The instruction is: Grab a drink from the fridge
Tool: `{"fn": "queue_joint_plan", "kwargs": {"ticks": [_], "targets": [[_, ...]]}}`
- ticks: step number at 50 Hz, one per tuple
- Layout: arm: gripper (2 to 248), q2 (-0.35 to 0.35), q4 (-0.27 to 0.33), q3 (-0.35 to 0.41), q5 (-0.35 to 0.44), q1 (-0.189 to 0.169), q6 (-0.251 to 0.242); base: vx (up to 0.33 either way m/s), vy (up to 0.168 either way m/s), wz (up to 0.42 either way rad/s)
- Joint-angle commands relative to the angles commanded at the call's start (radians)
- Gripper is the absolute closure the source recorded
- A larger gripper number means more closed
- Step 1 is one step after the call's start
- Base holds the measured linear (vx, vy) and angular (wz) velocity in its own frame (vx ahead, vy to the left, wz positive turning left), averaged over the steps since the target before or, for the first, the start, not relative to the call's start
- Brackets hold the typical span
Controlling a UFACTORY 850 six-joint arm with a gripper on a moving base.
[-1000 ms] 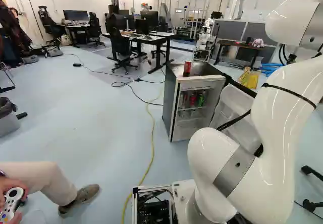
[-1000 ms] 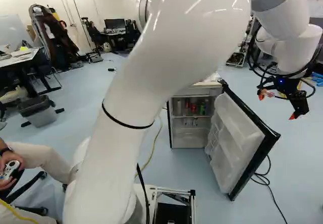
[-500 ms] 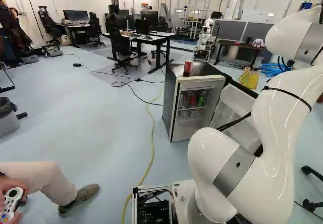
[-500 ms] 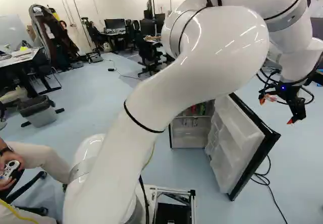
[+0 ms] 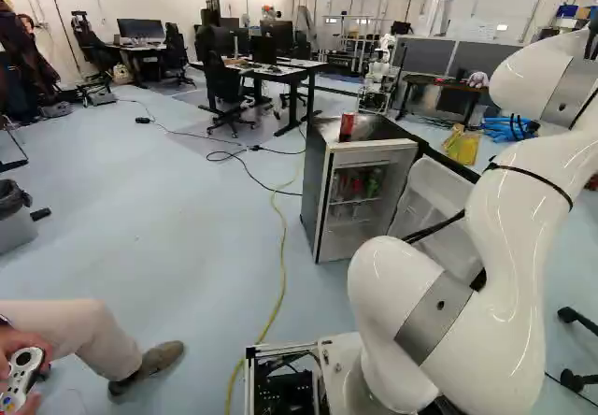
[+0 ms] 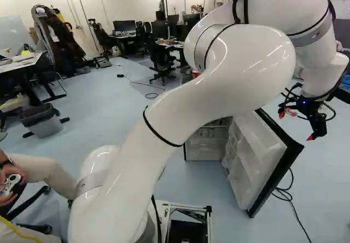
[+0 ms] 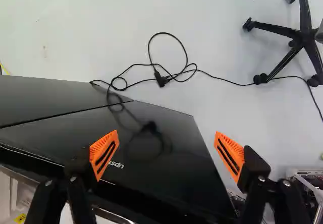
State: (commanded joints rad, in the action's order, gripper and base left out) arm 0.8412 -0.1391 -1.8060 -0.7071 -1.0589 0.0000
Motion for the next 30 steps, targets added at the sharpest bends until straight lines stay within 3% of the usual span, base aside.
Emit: {"fn": "queue_joint_plan", "kwargs": {"ticks": [30], "targets": [[3, 0.018, 0.000, 0.000, 0.000, -0.002, 0.000, 0.000, 0.000, 0.000]]}}
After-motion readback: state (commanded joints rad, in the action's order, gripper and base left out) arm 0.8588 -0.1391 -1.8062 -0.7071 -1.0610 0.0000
